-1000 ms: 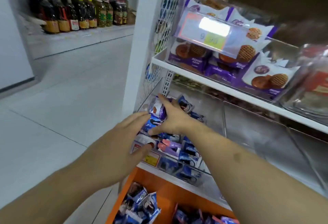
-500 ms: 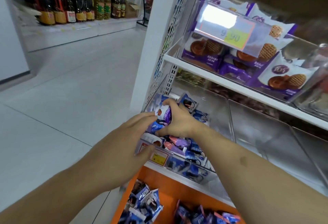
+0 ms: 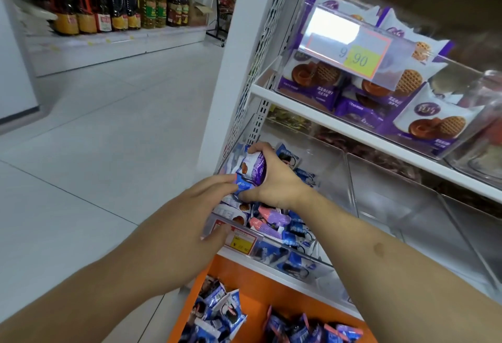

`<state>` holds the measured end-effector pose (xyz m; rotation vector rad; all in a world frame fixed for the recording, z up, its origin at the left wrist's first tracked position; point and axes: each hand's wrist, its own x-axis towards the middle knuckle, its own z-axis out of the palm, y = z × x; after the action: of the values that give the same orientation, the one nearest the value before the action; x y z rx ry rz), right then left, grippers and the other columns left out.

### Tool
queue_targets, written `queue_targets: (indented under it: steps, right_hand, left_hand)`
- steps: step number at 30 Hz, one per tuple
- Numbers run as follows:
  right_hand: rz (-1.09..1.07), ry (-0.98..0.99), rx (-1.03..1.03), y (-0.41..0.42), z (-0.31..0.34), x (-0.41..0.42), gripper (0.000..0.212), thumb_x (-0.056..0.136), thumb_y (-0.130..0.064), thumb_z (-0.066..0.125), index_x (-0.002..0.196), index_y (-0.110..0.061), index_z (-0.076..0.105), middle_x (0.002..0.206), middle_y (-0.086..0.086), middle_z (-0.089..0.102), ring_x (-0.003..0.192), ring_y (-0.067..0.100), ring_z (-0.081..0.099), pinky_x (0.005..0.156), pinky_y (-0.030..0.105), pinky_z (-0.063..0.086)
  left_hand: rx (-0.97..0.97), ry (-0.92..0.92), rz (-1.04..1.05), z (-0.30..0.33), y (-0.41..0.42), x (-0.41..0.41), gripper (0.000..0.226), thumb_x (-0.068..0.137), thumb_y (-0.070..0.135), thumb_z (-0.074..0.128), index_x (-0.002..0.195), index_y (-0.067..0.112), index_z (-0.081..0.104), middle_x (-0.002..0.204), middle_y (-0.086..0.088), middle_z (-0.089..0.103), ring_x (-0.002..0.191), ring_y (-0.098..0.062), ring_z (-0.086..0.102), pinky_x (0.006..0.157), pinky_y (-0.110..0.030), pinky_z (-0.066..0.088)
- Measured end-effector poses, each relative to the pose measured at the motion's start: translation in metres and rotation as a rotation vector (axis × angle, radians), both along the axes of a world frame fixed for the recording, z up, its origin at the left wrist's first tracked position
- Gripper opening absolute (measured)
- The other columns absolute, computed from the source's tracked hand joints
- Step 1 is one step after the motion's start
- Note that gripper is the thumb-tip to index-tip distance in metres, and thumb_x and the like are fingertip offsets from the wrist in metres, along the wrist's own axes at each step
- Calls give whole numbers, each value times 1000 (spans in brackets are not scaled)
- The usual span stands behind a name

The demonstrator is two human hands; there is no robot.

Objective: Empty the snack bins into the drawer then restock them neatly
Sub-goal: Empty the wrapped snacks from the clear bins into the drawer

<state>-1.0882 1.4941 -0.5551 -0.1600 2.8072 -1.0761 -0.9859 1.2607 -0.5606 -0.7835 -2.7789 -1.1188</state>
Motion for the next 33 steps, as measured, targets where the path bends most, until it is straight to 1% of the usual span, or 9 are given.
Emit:
queue_targets:
  steps: [6, 8, 12, 16, 20, 24, 28, 30, 33]
  right_hand:
    - [-37, 133, -62, -6, 2, -2, 71, 70, -10, 87, 126, -38, 52, 102, -2, 69, 82, 16, 73, 74, 41, 65]
    - [-70, 182, -85, -5, 4, 0, 70, 71, -7, 85, 125, -39, 54, 105, -6, 67, 81, 12, 73, 72, 38, 65]
    - [-151, 295, -108, 1, 13, 4, 63, 74, -16, 88, 121, -43, 57, 110, -11, 63, 84, 5, 69, 72, 27, 62]
    - [-184, 289, -173, 8, 18, 13, 63, 73, -15, 90, 119, -45, 59, 110, -10, 63, 86, 10, 69, 67, 26, 62]
    - [-227, 318, -305, 11, 32, 33, 64, 73, -9, 91, 121, -40, 63, 111, -12, 68, 91, 11, 72, 80, 39, 65]
    - [-200, 288, -540, 15, 51, 73, 63, 76, 7, 87, 125, -27, 64, 118, 2, 73, 102, 24, 76, 86, 48, 64]
    - [-133, 209, -805, 17, 58, 127, 68, 76, 11, 82, 134, -15, 60, 120, 13, 72, 105, 29, 75, 84, 43, 63]
    - [-90, 173, -908, 17, 55, 155, 69, 76, 8, 81, 137, -13, 58, 123, 18, 71, 106, 31, 73, 83, 43, 62]
    - [-98, 132, -991, 23, 51, 191, 70, 79, 6, 79, 141, -12, 54, 131, 20, 68, 114, 36, 70, 88, 46, 60]
  left_hand:
    - [11, -20, -2, 6, 0, 2, 63, 103, 40, 57, 154, 55, 25, 145, 54, 9, 125, 33, 17, 87, 12, 10]
    - [4, -37, -2, 7, 0, 3, 62, 103, 40, 57, 154, 56, 25, 139, 59, 7, 118, 39, 14, 85, 13, 10]
    - [-5, -31, 13, 7, -3, 4, 62, 103, 37, 56, 155, 54, 26, 153, 49, 10, 130, 27, 13, 89, 10, 9]
    - [-18, -33, 29, 9, -1, 5, 59, 103, 36, 57, 152, 54, 31, 154, 46, 16, 129, 24, 17, 84, 12, 11]
    - [27, -29, 60, 15, 1, 8, 53, 101, 33, 61, 148, 50, 42, 152, 37, 34, 119, 25, 33, 85, 12, 17]
    - [123, -64, 120, 22, 8, 13, 60, 94, 45, 69, 145, 54, 39, 140, 32, 46, 100, 26, 42, 77, 1, 33]
    - [355, -258, 96, 32, 21, 21, 93, 74, 60, 83, 149, 57, 28, 137, 34, 45, 108, 14, 54, 84, -14, 48]
    - [478, -435, 13, 39, 28, 29, 100, 68, 54, 89, 149, 58, 31, 138, 34, 53, 116, 9, 60, 100, -33, 54]
    - [552, -587, -123, 47, 39, 49, 81, 75, 28, 91, 140, 49, 48, 123, 17, 73, 111, -6, 71, 106, -46, 53]
